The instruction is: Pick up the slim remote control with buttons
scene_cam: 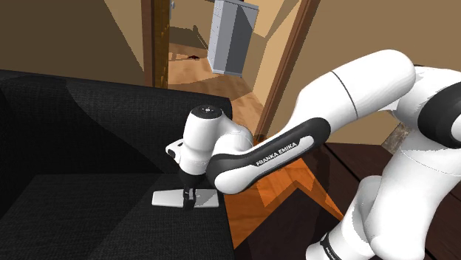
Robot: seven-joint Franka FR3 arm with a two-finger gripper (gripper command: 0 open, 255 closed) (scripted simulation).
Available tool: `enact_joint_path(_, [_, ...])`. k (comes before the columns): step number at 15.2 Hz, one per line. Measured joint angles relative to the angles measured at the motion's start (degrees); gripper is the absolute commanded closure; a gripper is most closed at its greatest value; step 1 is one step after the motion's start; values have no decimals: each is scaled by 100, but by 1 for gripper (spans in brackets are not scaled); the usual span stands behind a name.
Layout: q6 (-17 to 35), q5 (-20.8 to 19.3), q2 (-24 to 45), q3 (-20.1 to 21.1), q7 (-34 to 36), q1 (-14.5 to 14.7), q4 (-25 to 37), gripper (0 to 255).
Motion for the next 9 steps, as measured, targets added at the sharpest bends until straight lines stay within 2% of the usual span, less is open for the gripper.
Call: enact_joint_path(9, [-615, 216, -418, 31, -156, -26, 223, 255])
